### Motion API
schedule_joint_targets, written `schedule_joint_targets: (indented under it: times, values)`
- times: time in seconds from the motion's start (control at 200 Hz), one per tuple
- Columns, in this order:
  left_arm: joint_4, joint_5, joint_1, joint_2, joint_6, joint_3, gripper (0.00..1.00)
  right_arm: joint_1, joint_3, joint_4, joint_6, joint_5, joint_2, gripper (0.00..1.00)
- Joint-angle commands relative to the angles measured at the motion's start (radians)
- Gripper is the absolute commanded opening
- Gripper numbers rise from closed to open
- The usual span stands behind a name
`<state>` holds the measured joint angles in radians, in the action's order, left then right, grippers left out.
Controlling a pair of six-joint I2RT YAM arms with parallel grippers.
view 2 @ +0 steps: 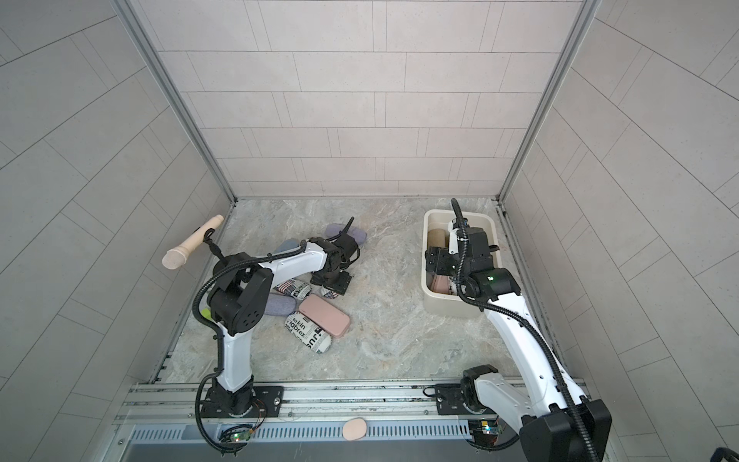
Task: Put the glasses cases into the storage boxes
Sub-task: Pick up the glasses case at the center of the board.
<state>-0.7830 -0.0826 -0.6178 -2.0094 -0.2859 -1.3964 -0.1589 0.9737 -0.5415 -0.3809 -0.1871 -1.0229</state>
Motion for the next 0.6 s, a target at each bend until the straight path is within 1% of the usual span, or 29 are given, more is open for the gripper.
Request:
schedule_joint_targets:
  times: [0.0,0.09,0.14,0.295,0.425,0.5,0.595]
  values:
    - [0.018,-0.013,-0.005,0.015,-0.037,0.046,0.73,-0.001,0.002,0.009,-0.010,0.004,0.011,0.87]
    - [0.037,-0.007,-0.004,0.024,-0.047,0.060,0.64,-0.001,0.011,0.003,-0.014,0.001,0.010,0.86]
    - [0.042,-0.008,-0.004,0.036,-0.049,0.060,0.62,-0.001,0.014,0.000,-0.015,0.000,0.013,0.86]
    - [0.075,0.005,-0.011,0.134,-0.019,0.043,0.62,-0.001,0.018,0.002,-0.022,-0.016,0.017,0.85]
    - [0.058,0.010,-0.010,0.201,0.020,-0.033,0.61,-0.001,0.024,0.011,-0.044,-0.043,0.013,0.85]
    - [0.060,0.043,-0.010,0.232,0.042,-0.078,0.61,-0.002,0.038,0.011,-0.060,-0.063,0.013,0.84]
    - [0.110,0.133,-0.010,0.278,0.052,-0.109,0.60,-0.002,0.062,0.016,-0.087,-0.084,0.014,0.83]
